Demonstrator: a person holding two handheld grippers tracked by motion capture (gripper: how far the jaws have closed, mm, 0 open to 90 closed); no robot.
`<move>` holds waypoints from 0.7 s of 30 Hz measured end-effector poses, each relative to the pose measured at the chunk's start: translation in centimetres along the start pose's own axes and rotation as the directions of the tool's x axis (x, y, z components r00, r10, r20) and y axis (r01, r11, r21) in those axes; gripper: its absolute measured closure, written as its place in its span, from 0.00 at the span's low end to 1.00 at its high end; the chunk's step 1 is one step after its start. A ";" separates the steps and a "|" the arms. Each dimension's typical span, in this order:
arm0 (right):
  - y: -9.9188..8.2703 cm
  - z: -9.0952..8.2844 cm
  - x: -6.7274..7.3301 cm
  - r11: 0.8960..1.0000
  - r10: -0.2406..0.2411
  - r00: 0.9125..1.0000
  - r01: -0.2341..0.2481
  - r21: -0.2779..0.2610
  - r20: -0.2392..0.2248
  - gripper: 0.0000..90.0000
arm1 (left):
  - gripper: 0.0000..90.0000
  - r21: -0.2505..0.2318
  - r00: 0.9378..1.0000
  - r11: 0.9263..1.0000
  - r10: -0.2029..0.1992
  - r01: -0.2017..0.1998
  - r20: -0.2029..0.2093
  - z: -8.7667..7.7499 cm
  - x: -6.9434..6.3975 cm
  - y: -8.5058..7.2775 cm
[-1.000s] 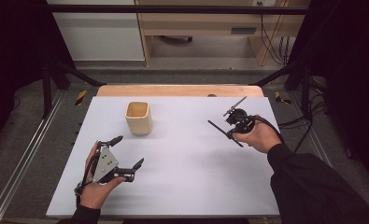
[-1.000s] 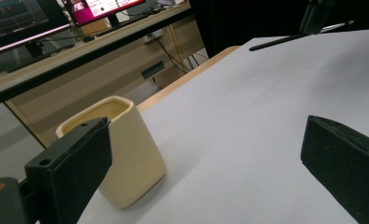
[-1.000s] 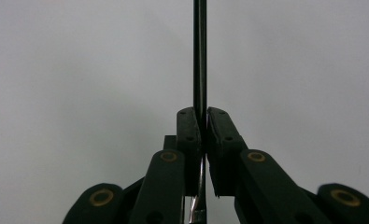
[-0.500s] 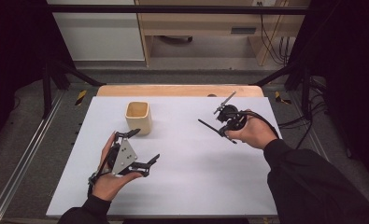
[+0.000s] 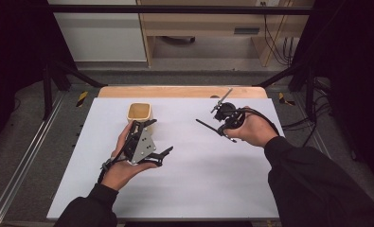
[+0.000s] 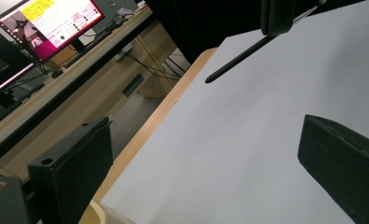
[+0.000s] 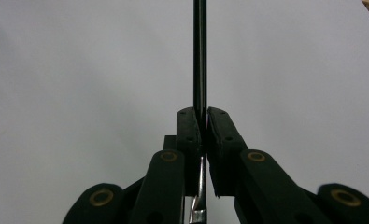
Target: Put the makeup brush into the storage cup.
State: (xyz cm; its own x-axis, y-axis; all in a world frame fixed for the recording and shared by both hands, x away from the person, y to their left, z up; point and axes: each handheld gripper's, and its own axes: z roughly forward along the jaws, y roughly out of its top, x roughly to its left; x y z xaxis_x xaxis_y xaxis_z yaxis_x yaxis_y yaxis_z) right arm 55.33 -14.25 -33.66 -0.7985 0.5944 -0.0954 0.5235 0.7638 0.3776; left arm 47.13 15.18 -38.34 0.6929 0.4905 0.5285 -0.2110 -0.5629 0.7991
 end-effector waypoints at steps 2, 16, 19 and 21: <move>0.2 -0.1 0.1 1.000 0.007 1.000 -0.007 0.008 -0.001 0.93 | 0.03 -0.005 1.000 1.000 -0.008 0.008 0.004 0.1 0.1 0.3; 1.2 -0.3 0.8 0.999 -0.037 0.999 0.037 0.019 -0.024 0.93 | 0.03 0.046 0.997 0.997 0.062 -0.064 0.043 1.7 -0.2 0.7; 1.4 -0.4 0.9 0.999 -0.047 0.999 0.048 0.023 -0.026 0.93 | 0.04 0.059 0.996 0.995 0.072 -0.075 0.055 2.0 -0.4 0.6; 1.6 -0.5 1.0 0.999 -0.036 0.998 0.037 0.026 -0.042 0.93 | 0.05 0.065 0.995 0.995 0.073 -0.077 0.064 2.2 -0.5 0.6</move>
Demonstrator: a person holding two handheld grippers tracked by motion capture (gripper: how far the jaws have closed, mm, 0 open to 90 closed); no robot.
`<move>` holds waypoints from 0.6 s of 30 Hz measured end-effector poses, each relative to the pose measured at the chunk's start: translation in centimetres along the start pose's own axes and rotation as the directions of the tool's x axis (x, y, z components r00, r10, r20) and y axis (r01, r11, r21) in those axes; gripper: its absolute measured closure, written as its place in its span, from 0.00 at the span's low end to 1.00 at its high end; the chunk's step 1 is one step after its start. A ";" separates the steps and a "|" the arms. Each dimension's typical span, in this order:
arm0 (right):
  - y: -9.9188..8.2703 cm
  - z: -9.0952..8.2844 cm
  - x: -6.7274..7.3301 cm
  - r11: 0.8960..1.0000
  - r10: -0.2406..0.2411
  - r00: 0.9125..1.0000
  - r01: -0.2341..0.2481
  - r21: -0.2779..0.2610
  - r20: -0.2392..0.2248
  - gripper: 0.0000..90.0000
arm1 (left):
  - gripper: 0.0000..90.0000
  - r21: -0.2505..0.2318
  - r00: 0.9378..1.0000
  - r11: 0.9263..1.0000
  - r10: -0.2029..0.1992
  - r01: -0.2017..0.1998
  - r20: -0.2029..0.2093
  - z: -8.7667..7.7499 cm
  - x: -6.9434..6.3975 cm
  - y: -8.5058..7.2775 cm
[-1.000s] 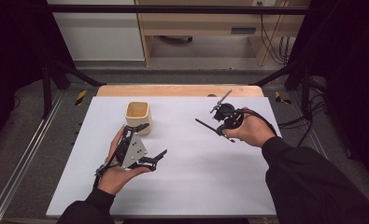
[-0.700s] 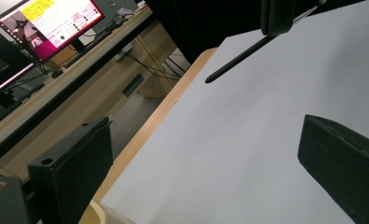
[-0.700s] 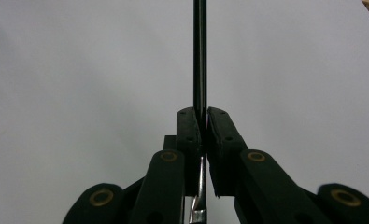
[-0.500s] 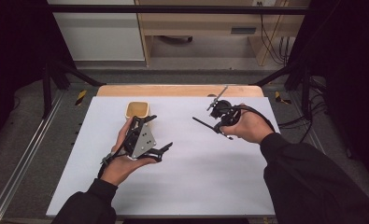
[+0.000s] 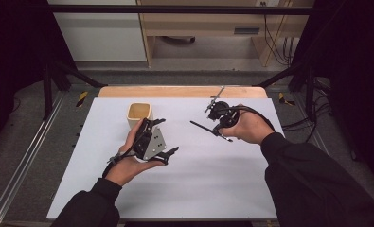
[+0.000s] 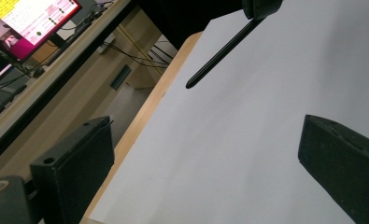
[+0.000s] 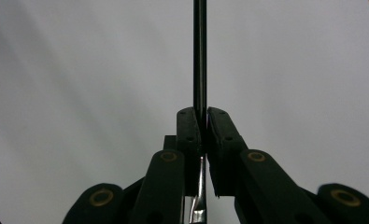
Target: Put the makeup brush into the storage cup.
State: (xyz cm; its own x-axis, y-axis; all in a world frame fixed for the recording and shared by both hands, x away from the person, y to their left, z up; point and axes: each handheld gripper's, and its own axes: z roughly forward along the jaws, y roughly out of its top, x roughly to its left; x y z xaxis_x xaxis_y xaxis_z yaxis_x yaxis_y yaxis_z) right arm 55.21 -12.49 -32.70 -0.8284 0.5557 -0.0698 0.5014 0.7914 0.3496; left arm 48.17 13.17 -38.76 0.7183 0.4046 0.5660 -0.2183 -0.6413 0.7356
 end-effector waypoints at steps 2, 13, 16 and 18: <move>0.1 0.0 -0.2 1.000 0.007 1.000 -0.007 -0.001 -0.004 0.93 | 0.05 0.011 1.000 1.000 -0.001 0.001 0.002 0.2 -0.1 -0.1; 0.4 0.2 0.7 1.000 -0.016 1.000 0.016 0.019 -0.014 0.93 | 0.08 0.044 0.999 0.998 0.042 -0.043 0.023 1.6 -0.7 -0.1; 0.7 0.2 1.1 0.999 -0.041 0.999 0.042 0.030 -0.020 0.93 | 0.09 0.048 0.997 0.996 0.069 -0.070 0.017 1.8 -0.8 0.1; 0.8 0.2 1.3 0.998 -0.045 0.999 0.046 0.035 -0.024 0.93 | 0.09 0.048 0.996 0.994 0.094 -0.094 0.012 1.9 -0.9 0.2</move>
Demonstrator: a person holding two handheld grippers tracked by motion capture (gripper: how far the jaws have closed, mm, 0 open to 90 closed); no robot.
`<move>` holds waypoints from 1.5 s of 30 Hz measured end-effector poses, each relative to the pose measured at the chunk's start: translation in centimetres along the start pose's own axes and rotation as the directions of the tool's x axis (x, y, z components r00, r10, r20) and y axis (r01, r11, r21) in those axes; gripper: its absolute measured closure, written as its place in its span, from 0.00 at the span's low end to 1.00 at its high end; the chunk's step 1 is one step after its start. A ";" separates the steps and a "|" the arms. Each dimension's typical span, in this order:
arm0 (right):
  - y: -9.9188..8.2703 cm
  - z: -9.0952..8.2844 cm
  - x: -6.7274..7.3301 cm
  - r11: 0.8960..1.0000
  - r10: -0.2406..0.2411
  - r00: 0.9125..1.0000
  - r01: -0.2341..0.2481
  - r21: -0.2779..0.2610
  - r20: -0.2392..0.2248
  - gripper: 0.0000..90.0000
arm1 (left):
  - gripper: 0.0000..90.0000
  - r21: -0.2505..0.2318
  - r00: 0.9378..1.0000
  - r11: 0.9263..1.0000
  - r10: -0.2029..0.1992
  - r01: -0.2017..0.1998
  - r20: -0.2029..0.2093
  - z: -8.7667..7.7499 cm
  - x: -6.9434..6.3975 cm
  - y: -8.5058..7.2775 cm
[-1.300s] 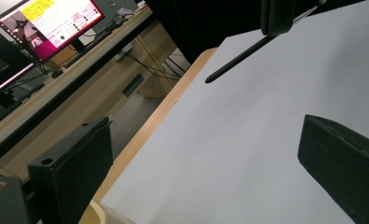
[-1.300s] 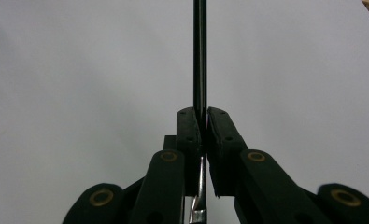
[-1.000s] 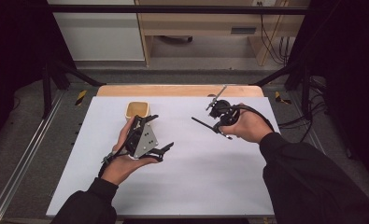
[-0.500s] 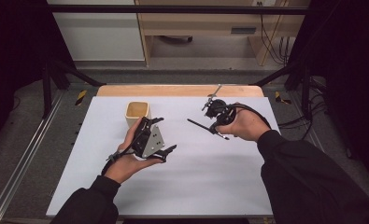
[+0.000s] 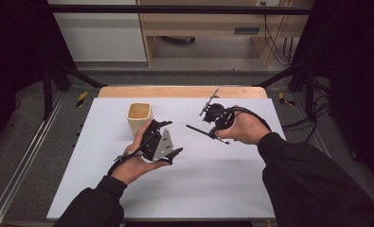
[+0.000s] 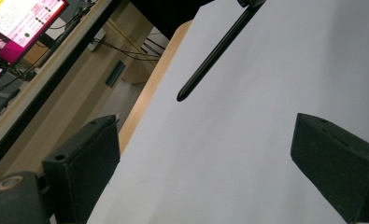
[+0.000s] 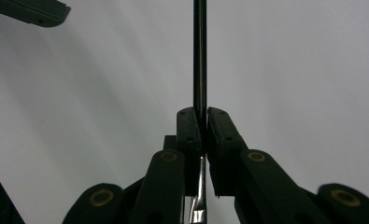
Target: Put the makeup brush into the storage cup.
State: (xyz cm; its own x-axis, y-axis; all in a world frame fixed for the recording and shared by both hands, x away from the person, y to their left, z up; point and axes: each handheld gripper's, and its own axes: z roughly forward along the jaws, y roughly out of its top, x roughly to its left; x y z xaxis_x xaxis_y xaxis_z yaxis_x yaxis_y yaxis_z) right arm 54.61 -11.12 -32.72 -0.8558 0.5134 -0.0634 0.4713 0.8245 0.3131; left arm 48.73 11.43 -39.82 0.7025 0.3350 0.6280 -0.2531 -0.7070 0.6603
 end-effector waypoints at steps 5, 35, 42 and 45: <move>0.3 0.3 0.2 1.000 -0.010 1.000 0.010 0.020 -0.002 0.93 | 0.15 -0.012 0.999 0.999 0.040 -0.039 0.023 0.5 -0.5 0.2; 0.9 1.8 1.2 0.996 -0.058 0.998 0.060 0.061 -0.032 0.93 | 0.15 -0.001 0.996 0.996 0.087 -0.087 0.034 2.2 -2.3 0.6; 1.0 2.2 1.5 0.994 -0.078 0.996 0.080 0.070 -0.036 0.93 | 0.17 -0.006 0.994 0.994 0.107 -0.107 0.033 2.4 -2.8 0.6; 1.1 2.3 1.7 0.994 -0.078 0.996 0.081 0.074 -0.041 0.93 | 0.19 -0.002 0.991 0.992 0.128 -0.128 0.027 2.4 -2.9 0.7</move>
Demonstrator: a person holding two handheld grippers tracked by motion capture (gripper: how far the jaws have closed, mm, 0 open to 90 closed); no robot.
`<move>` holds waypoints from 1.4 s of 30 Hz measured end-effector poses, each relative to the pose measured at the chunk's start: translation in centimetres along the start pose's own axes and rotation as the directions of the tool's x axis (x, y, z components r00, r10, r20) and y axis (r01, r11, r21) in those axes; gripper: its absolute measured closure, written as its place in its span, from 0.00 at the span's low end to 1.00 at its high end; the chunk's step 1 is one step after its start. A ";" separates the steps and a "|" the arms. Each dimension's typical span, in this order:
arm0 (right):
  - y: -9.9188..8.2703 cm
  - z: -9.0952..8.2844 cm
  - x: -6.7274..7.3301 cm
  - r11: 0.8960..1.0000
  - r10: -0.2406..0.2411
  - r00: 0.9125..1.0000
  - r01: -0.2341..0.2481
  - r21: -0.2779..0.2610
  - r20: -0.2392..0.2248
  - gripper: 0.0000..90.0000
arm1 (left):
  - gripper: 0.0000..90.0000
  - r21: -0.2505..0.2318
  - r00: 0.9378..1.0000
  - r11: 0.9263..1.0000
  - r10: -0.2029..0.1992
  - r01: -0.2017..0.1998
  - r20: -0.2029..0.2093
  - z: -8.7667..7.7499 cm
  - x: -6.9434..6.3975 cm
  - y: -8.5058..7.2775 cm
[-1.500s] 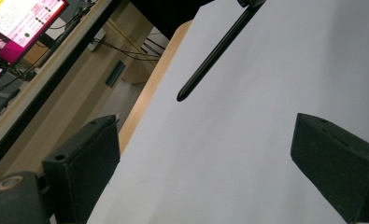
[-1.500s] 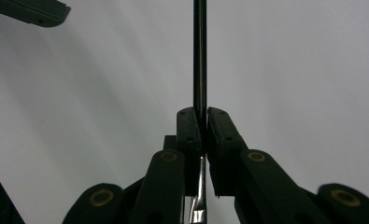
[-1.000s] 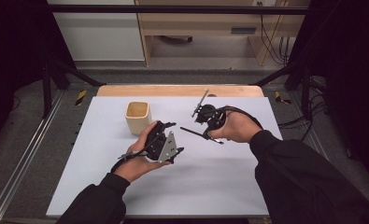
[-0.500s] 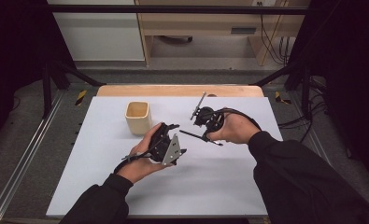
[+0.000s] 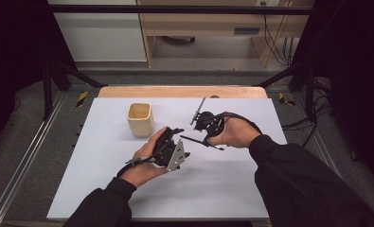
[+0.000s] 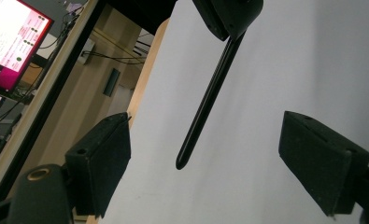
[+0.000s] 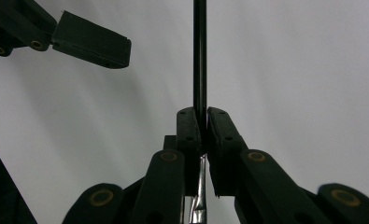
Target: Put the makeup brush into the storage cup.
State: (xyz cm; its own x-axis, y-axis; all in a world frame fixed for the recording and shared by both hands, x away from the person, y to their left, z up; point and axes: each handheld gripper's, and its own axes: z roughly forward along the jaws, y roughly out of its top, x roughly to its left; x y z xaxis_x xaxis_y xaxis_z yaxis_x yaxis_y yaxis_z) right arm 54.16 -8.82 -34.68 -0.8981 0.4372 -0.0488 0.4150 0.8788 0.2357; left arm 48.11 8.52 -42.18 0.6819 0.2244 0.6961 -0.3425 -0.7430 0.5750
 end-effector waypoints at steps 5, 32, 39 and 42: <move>0.2 0.2 0.3 1.000 -0.005 1.000 0.005 0.004 -0.006 0.93 | 0.21 0.002 1.000 1.000 0.020 -0.020 -0.005 0.1 -0.4 0.0; 0.7 0.6 1.1 0.999 -0.041 0.999 0.042 0.021 -0.033 0.93 | 0.54 0.033 0.986 0.985 0.169 -0.169 -0.002 0.4 -1.5 0.8; 0.9 0.7 1.3 0.999 -0.046 0.998 0.047 0.023 -0.040 0.93 | 0.62 0.053 0.977 0.976 0.211 -0.212 0.010 0.4 -1.6 1.0; 0.9 0.7 1.4 0.999 -0.036 0.998 0.037 0.028 -0.043 0.93 | 0.64 0.053 0.976 0.974 0.218 -0.219 0.015 0.5 -1.7 1.0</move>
State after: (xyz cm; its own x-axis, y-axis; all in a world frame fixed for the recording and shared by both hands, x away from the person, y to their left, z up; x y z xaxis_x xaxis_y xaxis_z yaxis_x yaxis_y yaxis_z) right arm 53.37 -7.27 -35.16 -0.9177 0.3969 -0.0155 0.3854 0.8993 0.2067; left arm 46.89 7.09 -43.01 0.6005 0.0474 0.7982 -0.4487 -0.8063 0.3854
